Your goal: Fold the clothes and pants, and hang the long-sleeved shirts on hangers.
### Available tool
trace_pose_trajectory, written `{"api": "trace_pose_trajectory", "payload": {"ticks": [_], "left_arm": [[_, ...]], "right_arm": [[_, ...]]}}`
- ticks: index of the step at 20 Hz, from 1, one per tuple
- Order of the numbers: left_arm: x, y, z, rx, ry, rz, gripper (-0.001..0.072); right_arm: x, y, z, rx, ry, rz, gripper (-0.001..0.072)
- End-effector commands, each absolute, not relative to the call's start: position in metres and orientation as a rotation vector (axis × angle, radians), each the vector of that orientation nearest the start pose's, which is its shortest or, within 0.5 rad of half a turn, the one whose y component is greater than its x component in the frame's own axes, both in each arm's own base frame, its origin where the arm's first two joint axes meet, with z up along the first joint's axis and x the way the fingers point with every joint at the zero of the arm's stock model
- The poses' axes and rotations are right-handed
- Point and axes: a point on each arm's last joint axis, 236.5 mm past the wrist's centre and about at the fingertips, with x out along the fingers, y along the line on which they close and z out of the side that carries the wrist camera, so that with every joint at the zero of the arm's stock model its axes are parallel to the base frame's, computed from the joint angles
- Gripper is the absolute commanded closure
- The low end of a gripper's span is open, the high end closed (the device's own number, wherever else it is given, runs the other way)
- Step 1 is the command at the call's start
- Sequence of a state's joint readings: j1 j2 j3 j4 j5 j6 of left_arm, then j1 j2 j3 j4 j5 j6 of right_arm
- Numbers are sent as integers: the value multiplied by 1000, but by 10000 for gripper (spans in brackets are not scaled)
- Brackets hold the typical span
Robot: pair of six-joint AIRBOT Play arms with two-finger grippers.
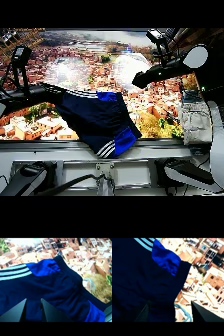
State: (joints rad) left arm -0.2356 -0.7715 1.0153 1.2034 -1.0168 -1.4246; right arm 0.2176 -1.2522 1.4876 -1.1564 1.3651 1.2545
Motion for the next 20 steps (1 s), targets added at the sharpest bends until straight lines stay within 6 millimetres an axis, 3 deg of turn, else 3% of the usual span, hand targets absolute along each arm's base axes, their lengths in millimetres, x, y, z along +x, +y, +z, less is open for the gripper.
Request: {"api": "trace_pose_trajectory", "payload": {"ticks": [1,17,18,20], "left_arm": [[313,-150,166,-78,764,-501,517],[314,-150,166,-78,761,-500,518],[314,-150,166,-78,761,-500,517],[314,-150,166,-78,761,-500,517]], "right_arm": [[367,177,143,-91,1051,681,140],[368,177,143,-94,1050,682,140],[379,178,149,-143,975,698,140],[426,180,181,-228,712,668,139]]}}
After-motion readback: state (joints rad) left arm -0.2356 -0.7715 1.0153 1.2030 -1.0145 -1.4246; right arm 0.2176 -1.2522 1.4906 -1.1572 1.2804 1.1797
